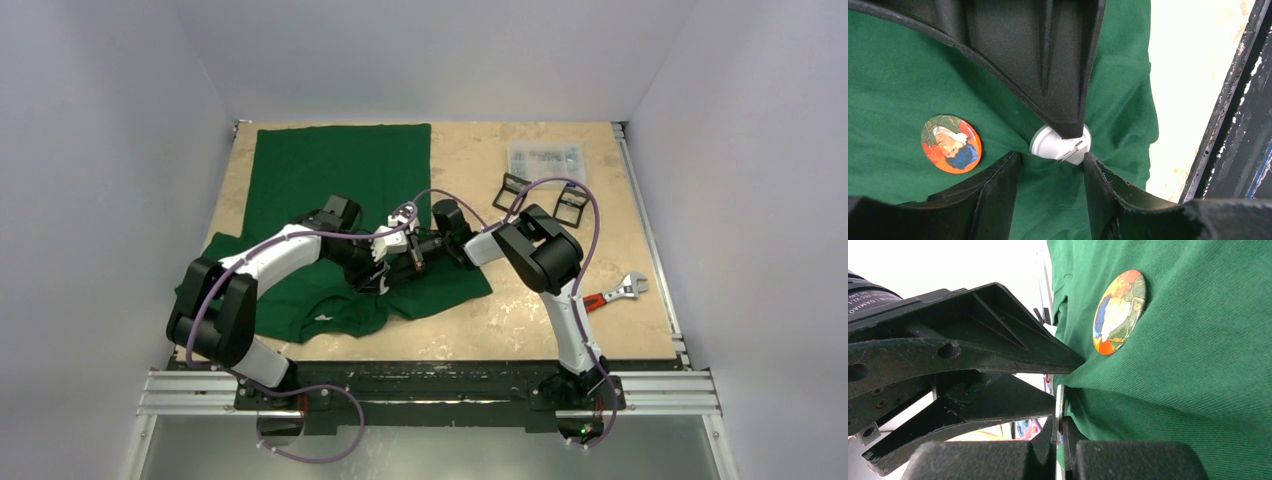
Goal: Remove the brooch from the garment
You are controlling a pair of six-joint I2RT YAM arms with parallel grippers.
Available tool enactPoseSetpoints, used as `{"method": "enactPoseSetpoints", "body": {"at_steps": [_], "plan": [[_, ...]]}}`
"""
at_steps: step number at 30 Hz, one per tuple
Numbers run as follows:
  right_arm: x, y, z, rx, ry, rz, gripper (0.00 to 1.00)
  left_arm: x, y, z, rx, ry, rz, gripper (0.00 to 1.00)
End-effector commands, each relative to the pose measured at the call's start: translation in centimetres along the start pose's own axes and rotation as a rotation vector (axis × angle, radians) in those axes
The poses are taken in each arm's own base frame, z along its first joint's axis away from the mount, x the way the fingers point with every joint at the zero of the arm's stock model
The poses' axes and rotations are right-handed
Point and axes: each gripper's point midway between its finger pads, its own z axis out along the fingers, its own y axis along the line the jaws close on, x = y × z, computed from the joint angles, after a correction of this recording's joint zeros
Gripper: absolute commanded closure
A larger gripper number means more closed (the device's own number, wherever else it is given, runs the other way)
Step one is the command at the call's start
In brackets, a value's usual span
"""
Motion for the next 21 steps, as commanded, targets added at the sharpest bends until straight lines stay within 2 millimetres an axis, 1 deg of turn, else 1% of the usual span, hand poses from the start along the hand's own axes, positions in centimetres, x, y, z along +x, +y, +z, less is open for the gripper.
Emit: {"method": "enactPoseSetpoints", "body": {"at_steps": [1, 5, 8, 14, 21], "plan": [[-0.16, 2.77, -0.4, -0.065, 0.011, -0.078, 1.0, -1.25, 0.67, -0.03, -0.018, -0.028, 0.047, 0.53], [-0.25, 2.91, -0.37, -0.069, 0.0, -0.074, 1.0, -1.23, 0.52, 0.0, -0.009, -0.028, 0.048, 0.59], [-0.12, 3.16, -0.36, -0.081, -0.003, -0.078, 1.0, -1.2, 0.44, -0.02, -0.006, -0.03, 0.05, 0.61], [0.12, 2.94, -0.33, -0.075, -0.003, -0.08, 1.0, -1.33, -0.08, -0.19, 0.03, -0.041, 0.071, 0.6], [0.1, 2.35, -0.12, -0.039, 0.003, -0.101, 1.0, -1.58, 0.33, -0.34, 0.035, -0.051, 0.043, 0.6]]}}
